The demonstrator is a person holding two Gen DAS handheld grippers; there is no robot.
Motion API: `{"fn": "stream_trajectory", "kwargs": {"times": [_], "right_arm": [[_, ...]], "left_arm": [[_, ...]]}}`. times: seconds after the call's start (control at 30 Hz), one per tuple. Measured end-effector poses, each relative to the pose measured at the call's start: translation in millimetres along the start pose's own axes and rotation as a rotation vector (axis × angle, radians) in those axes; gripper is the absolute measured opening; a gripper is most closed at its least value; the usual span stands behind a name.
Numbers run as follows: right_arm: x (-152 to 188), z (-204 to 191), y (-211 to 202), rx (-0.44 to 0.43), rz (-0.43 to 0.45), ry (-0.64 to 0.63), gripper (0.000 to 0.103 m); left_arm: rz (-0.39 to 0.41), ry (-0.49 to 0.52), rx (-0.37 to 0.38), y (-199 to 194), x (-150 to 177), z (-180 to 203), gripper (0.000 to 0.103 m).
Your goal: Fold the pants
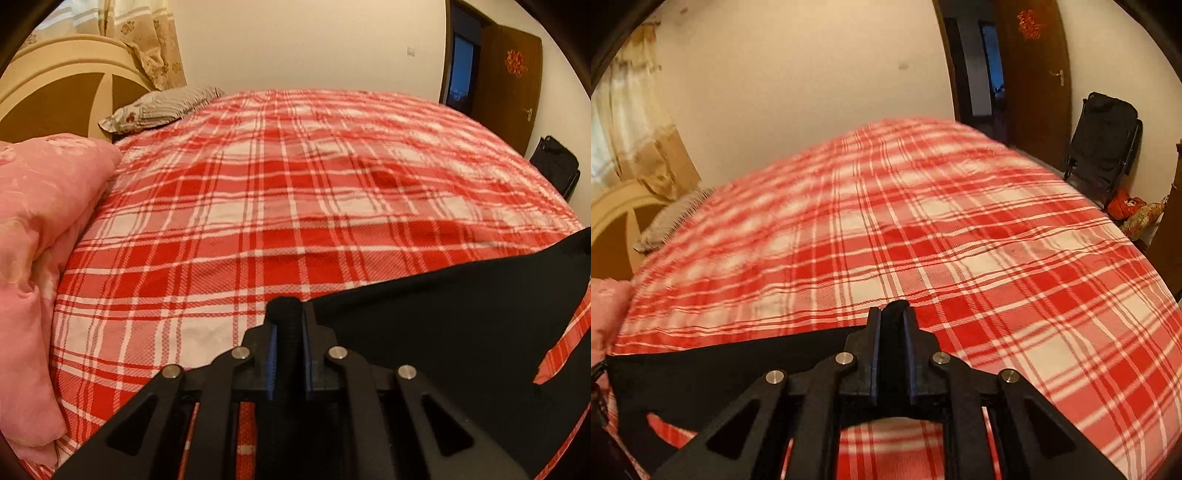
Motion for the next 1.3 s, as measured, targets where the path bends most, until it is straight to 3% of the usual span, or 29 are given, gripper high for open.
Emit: {"fn": "stream_trajectory", "kwargs": {"times": [0.17,0.37,0.6,0.7,0.77,1.0,1.1,1.17,1.23,1.3], "right_arm": [[33.5,14.1,-43.9,-0.062,0.092,0.014,0.011],[84.6,30.5,-79.7,-0.116,0.141,0.037,0.01],[140.2,52.4,-85.9,-0.127,0.077,0.057,0.01],[158.6,62.9,-81.8,-0.114,0.044,0.075,0.009],[171.3,73.2,-78.3,-0.097,0.021,0.101,0.002],[189.3,84.6,-82.7,-0.089,-0.019,0.12,0.002],[187.5,85.1,-101.1,0.0,0.006,0.149,0.003],[185.3,76.6,-117.5,0.038,0.039,0.134,0.003],[182.8,60.6,-128.3,0.067,0.057,0.096,0.003],[178.2,25.9,-135.3,0.081,0.068,0.0,0.003]], "left_arm": [[0.06,-0.025,0.031,-24.8,8.2,-4.4,0.012],[0.138,-0.069,0.077,-52.4,32.9,-11.6,0.012],[0.198,-0.13,0.17,-77.8,85.5,-21.1,0.012],[0.179,-0.12,0.186,-77.1,109.3,-21.3,0.012],[0.158,-0.119,0.189,-71.9,124.0,-21.9,0.012],[0.141,-0.106,0.195,-55.9,161.7,-21.4,0.013],[0.145,-0.106,0.209,-55.3,168.6,-21.3,0.014],[0.152,-0.091,0.188,-57.6,171.3,-20.5,0.021],[0.165,-0.077,0.14,-63.2,176.4,-22.5,0.041],[0.164,-0.066,0.131,-67.7,180.9,-27.1,0.051]]}}
Point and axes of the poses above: each gripper's, at about its wrist camera, not at the fingertips, and y roughly the way its jaws point, z to its right, x to its underside, the point moved 3 cm from there along y, roughly the way its jaws point, and after that the axes turned 12 degrees about -z, right-handed, at the moved point
